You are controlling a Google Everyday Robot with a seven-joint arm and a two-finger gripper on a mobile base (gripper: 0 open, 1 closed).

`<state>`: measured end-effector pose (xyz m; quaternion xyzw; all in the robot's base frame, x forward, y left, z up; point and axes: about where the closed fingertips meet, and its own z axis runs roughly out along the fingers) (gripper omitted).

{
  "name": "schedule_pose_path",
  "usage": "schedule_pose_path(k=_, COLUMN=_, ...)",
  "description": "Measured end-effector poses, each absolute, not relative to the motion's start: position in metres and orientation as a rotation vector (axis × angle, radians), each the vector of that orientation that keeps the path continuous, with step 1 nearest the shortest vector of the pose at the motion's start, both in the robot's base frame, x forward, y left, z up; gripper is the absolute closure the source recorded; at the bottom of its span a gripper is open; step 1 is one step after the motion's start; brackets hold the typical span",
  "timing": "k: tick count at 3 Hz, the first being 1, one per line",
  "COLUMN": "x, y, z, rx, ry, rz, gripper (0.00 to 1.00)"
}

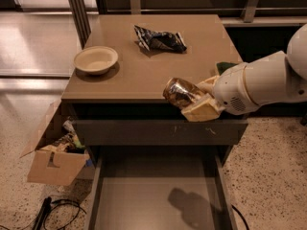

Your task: Place orange can into middle drawer

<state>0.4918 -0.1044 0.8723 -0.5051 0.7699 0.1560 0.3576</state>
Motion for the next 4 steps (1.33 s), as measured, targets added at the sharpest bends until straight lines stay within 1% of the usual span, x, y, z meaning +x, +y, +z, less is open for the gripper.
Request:
schedule_pose_path(k=1, x=0.468, y=-0.06, z=0.798, rx=-1.37, ry=2.001, rz=0.483, gripper=1.0)
schedule_pose_path(k=2, x=0.451, y=-0.039, z=0.736, rx=-1.376, ry=2.032, rz=0.506, gripper=1.0)
schedule_pose_path(k=3, x=0.442, y=-0.035, z=0.68, rx=-1.339, ry=2.079, rz=0.531, gripper=1.0)
schedule_pose_path(k=4, x=0.443, y=-0.034, z=0.677, rx=-1.339, ry=2.08, rz=0.533, gripper=1.0)
